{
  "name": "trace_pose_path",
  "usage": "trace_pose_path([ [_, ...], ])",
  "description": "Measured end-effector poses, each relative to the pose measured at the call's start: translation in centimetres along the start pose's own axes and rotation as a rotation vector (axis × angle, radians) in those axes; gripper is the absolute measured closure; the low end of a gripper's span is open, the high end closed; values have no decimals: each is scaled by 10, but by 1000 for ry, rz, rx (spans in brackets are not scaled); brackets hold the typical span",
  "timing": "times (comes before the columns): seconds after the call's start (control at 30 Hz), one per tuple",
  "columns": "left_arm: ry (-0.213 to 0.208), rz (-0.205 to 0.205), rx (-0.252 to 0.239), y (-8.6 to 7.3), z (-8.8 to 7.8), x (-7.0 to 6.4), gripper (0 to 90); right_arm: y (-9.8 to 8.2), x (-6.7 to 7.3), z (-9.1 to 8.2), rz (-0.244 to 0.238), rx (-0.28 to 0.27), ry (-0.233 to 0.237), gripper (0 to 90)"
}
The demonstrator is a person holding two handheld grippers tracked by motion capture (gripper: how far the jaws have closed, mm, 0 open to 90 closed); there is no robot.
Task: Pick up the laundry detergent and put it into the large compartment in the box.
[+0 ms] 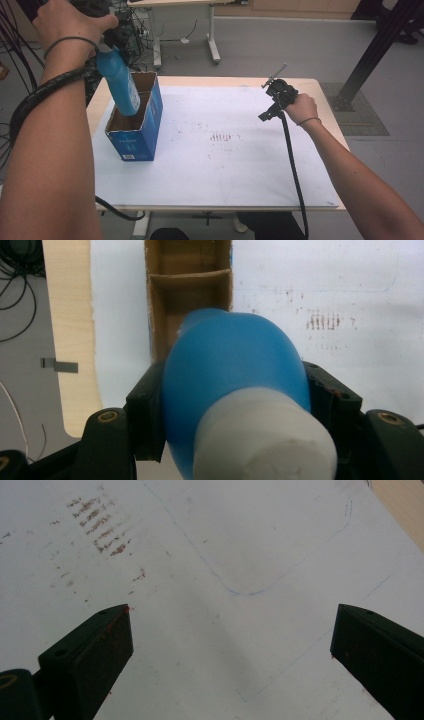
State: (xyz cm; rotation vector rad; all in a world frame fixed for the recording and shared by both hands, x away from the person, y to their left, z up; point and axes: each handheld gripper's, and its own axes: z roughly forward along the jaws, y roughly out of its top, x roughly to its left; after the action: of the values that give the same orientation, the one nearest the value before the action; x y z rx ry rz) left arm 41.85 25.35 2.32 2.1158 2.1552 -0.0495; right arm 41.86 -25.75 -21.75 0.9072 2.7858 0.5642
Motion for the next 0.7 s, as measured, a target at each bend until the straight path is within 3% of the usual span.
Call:
trace_pose_path([
  [0.17, 1, 7, 8, 2, 7, 5, 373, -2, -3, 1, 14, -1, 5, 35],
  [0.4, 8, 56, 27, 7, 20, 6, 374, -4, -4, 0, 10, -6, 0, 34],
  [0.7, 8, 89, 44, 12, 34, 8, 374, -7, -6, 3, 20, -5, 2, 35],
])
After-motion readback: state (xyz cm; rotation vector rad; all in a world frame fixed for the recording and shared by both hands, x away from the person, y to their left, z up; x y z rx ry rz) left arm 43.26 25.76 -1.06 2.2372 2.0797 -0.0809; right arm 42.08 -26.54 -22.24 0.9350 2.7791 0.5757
